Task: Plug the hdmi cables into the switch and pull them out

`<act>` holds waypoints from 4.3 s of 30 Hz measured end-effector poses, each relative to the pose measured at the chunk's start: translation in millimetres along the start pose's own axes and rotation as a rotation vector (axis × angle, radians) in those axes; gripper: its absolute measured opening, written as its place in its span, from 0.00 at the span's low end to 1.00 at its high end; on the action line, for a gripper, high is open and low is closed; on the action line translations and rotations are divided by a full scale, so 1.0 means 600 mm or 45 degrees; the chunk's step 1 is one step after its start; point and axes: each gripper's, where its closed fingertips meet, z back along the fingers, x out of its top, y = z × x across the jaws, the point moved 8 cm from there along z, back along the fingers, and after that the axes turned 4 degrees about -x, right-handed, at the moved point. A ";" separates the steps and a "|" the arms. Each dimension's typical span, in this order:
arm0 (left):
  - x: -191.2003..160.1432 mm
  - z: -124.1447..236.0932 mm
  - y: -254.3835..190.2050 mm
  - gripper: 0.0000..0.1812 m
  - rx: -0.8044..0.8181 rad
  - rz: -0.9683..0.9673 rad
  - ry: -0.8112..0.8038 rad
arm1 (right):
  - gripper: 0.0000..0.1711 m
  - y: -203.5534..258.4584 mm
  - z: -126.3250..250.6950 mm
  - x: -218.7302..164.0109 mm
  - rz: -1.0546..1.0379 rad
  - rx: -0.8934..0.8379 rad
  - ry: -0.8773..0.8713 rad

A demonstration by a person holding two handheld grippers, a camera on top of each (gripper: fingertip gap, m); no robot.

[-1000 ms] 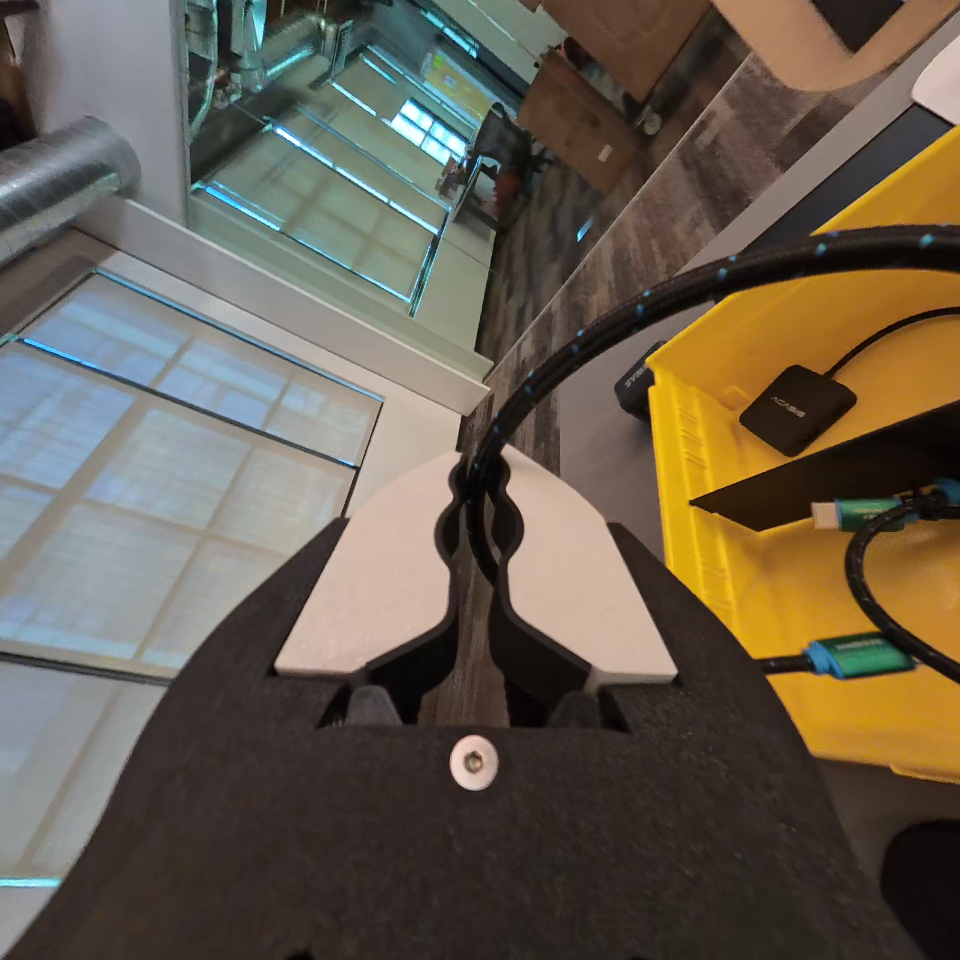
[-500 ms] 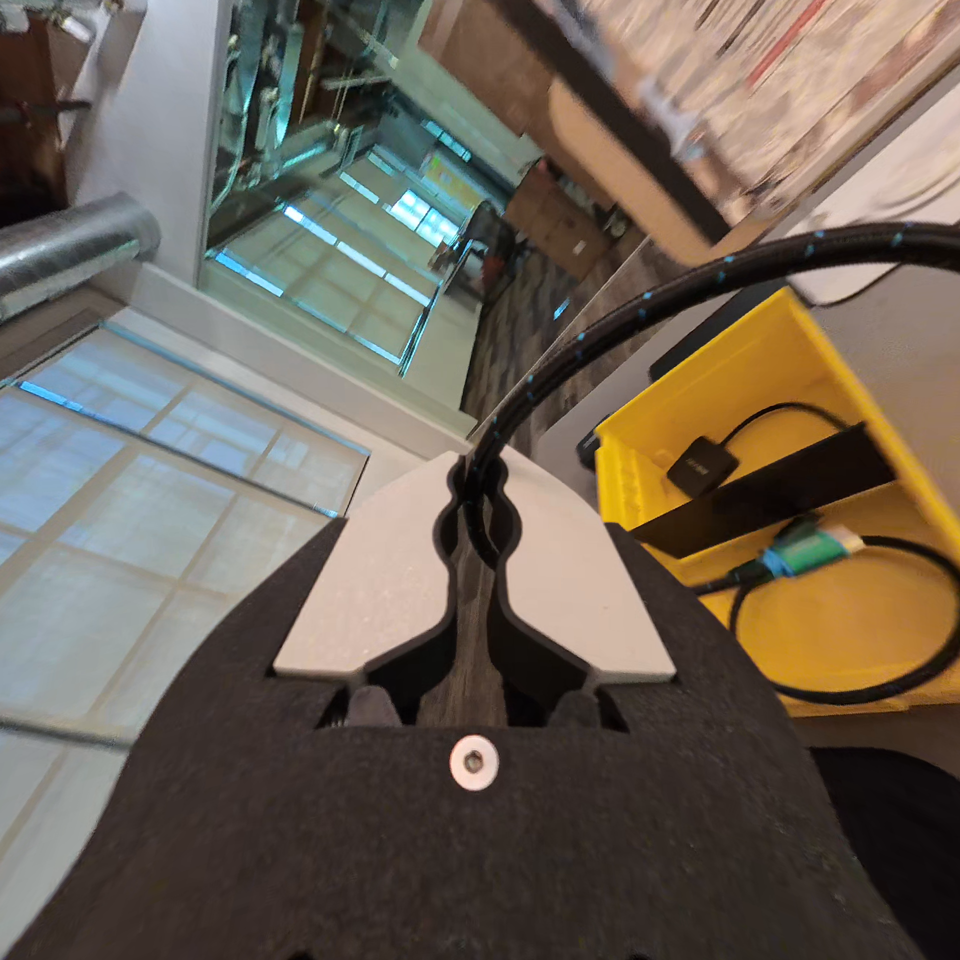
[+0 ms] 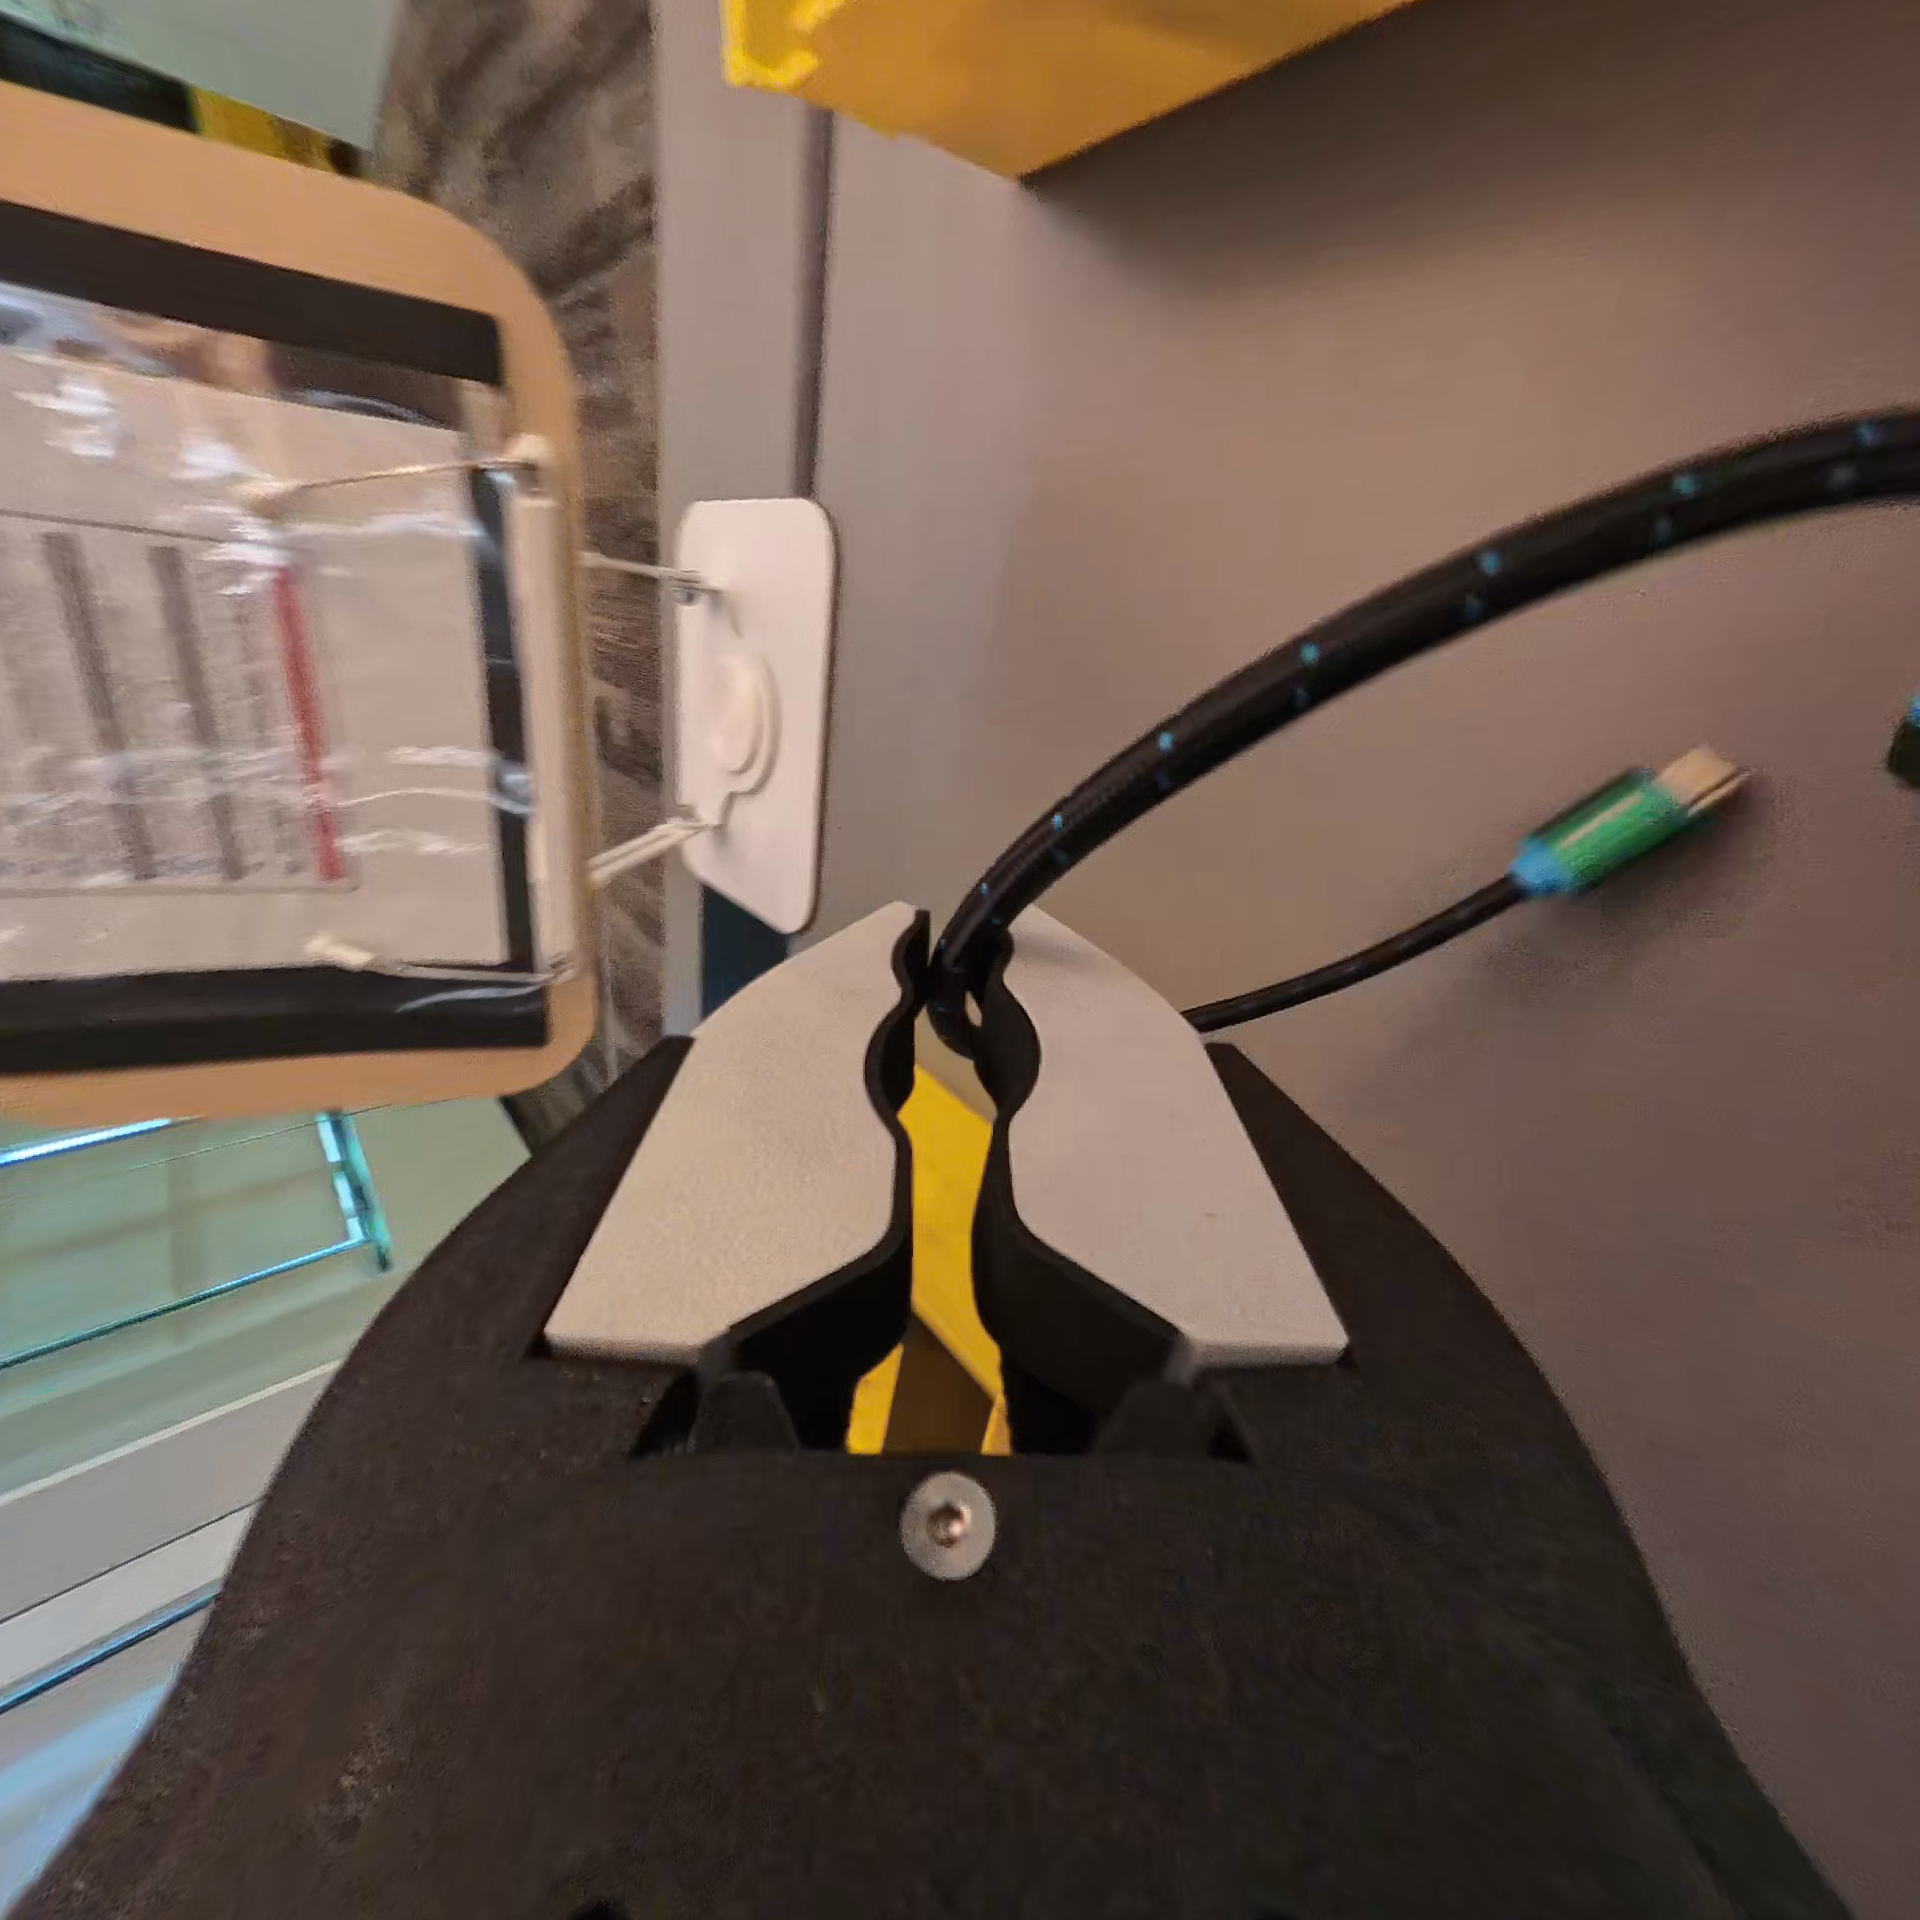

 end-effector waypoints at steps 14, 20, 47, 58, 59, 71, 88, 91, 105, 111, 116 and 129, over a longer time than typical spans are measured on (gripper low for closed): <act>-0.073 -0.231 -0.023 0.03 -0.371 0.379 0.298 | 0.25 -0.030 0.014 -0.024 -0.065 -0.047 0.058; -0.080 -0.226 -0.015 0.19 -0.374 0.449 0.310 | 0.25 -0.028 0.012 -0.024 -0.047 -0.046 0.073; -0.447 -0.182 0.181 0.21 -0.423 0.695 0.759 | 0.26 -0.029 -0.004 -0.044 -0.043 -0.031 0.132; -0.474 -0.223 0.167 0.38 -0.628 0.096 0.626 | 0.25 -0.040 0.000 -0.059 -0.037 -0.058 0.174; -0.479 -0.228 0.169 0.38 -0.645 0.088 0.623 | 0.25 -0.041 0.000 -0.061 -0.035 -0.061 0.182; -0.506 -0.275 0.167 0.39 -0.835 -0.122 0.797 | 0.25 -0.034 -0.016 -0.079 0.014 -0.038 0.273; -0.477 -0.261 0.163 0.43 -0.992 0.052 0.832 | 0.25 -0.021 -0.026 -0.082 0.056 0.003 0.313; -0.477 -0.270 0.163 0.48 -0.992 0.123 0.791 | 0.25 -0.022 -0.024 -0.082 0.056 0.003 0.313; -0.501 -0.278 0.136 0.48 -1.087 -0.037 1.075 | 0.25 -0.016 -0.028 -0.083 0.069 0.035 0.325; -0.504 -0.276 0.138 0.39 -1.082 -0.006 1.087 | 0.25 -0.016 -0.026 -0.082 0.071 0.050 0.324; -0.508 -0.264 0.161 0.00 -0.966 -0.022 1.067 | 0.25 -0.015 -0.027 -0.082 0.069 0.063 0.325; -0.483 -0.270 0.177 0.47 -0.937 0.267 0.830 | 0.25 -0.011 -0.025 -0.079 0.079 0.085 0.323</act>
